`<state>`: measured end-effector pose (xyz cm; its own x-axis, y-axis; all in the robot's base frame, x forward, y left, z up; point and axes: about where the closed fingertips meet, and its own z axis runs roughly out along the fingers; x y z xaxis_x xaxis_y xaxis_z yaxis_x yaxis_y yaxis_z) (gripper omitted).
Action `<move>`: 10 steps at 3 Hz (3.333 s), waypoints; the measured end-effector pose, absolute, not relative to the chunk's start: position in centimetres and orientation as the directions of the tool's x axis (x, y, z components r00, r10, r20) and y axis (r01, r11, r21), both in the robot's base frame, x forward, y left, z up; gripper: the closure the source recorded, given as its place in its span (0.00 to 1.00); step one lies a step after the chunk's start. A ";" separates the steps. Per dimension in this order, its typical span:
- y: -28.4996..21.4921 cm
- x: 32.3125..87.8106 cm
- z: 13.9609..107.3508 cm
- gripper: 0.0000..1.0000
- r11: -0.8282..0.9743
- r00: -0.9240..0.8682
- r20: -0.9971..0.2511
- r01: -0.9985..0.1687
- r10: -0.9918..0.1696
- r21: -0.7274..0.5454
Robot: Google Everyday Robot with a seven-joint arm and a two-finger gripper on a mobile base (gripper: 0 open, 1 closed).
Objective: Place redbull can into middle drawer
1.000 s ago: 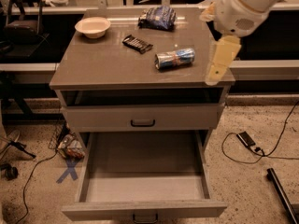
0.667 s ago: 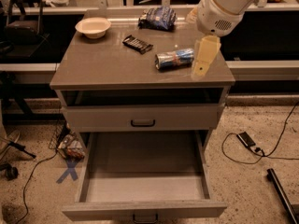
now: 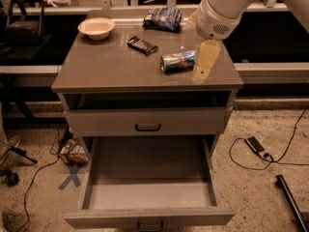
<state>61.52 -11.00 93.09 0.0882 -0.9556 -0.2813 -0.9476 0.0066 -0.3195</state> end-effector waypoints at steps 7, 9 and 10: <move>-15.2 72.2 83.8 1.00 0.086 -0.062 -0.134 -0.981 -0.989 -0.176; -16.8 69.1 85.1 1.00 0.132 -0.086 -0.276 -0.979 -0.957 -0.154; -18.7 65.8 85.8 1.00 0.194 -0.133 -0.351 -0.970 -0.927 -0.145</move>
Offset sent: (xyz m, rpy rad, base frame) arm 0.1073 -0.0452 -0.0853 -0.1829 0.0996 -0.1235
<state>65.78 -18.68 85.79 -0.1328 -0.9268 -0.3513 -0.9703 0.1939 -0.1449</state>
